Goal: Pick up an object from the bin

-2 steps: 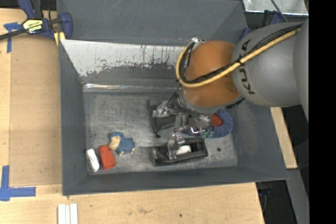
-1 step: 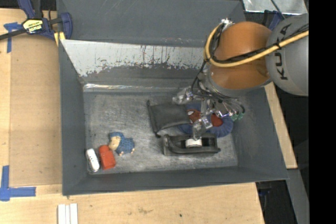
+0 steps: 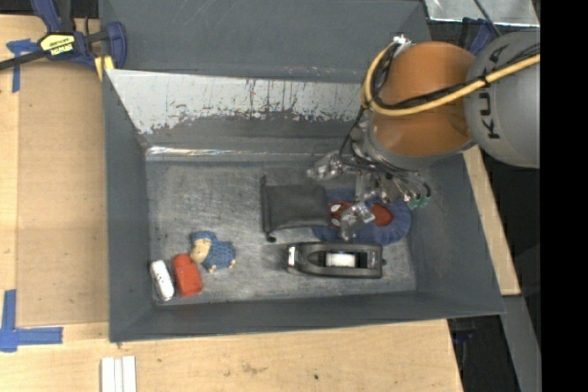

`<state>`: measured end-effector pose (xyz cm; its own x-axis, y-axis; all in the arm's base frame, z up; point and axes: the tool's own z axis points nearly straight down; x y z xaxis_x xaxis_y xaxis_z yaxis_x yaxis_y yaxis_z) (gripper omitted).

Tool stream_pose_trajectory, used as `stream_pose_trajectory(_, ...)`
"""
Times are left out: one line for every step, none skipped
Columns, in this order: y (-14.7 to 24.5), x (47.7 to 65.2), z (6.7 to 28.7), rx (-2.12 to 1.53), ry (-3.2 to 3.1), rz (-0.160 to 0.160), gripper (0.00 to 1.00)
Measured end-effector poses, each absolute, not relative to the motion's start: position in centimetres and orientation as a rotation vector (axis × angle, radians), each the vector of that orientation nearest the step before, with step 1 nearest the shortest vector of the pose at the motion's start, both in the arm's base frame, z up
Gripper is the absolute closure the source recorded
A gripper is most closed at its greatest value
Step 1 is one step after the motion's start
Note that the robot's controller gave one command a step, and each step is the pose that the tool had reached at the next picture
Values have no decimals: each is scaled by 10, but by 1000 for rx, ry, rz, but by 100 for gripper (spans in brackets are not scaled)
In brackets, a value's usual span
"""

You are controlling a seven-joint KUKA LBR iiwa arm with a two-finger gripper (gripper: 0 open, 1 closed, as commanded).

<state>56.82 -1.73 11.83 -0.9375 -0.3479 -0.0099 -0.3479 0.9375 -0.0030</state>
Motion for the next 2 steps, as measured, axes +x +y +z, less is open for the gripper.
stream_pose_trajectory(-58,593,99,-717,3053,-2,0)
stream_pose_trajectory(-56,595,101,-714,3048,0,100)
